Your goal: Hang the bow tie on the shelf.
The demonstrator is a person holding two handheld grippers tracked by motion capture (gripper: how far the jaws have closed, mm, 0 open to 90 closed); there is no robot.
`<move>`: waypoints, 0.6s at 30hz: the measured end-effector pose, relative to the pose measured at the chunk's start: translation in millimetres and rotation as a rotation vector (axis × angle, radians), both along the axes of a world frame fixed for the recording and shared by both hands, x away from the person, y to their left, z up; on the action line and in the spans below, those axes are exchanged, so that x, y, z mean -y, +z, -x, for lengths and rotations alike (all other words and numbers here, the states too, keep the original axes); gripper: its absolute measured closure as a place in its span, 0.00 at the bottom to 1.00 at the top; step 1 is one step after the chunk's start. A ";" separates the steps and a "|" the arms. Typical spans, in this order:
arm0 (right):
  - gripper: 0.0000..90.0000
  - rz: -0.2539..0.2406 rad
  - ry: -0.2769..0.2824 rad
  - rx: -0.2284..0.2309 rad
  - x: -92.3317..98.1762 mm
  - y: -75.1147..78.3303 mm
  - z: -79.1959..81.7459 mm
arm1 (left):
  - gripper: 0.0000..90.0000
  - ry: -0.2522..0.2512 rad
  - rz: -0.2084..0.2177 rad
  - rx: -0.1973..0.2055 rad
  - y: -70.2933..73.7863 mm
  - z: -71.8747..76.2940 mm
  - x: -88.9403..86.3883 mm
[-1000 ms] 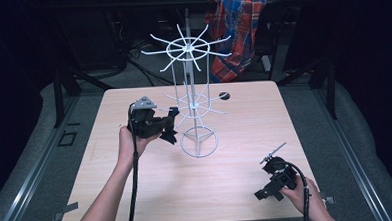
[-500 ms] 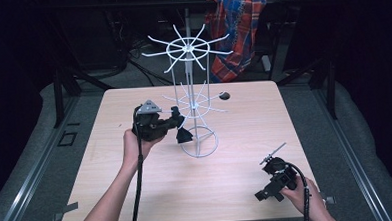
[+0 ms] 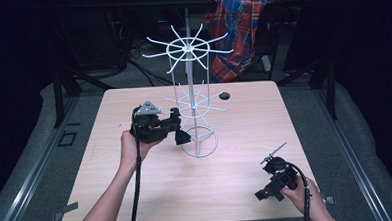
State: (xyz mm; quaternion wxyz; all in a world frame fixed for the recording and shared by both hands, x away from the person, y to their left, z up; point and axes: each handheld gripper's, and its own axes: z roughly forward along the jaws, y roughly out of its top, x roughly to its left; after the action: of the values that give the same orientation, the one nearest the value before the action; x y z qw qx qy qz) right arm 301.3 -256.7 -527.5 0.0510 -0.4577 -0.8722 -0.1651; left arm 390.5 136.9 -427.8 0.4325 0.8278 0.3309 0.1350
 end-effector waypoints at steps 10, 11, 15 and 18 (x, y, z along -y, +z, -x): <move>0.09 0.012 0.025 -0.005 0.4 1.9 -0.8 | 0.57 0.034 -0.033 -0.007 2.3 4.5 -11.6; 0.09 0.015 0.029 -0.006 0.6 2.3 -0.9 | 0.57 0.038 -0.032 -0.011 2.6 4.6 -13.6; 0.09 0.015 0.026 -0.004 1.1 2.9 -0.7 | 0.46 0.063 -0.032 -0.016 5.8 7.1 -23.8; 0.09 0.027 0.031 -0.005 1.8 4.2 -0.7 | 0.40 0.099 -0.026 -0.007 7.5 10.1 -31.2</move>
State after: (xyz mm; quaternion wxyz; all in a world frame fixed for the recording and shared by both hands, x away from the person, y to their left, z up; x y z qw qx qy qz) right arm 302.1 -258.4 -523.3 0.0495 -0.4451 -0.8812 -0.1513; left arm 380.4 168.1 -420.3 0.4132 0.8166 0.3710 0.1577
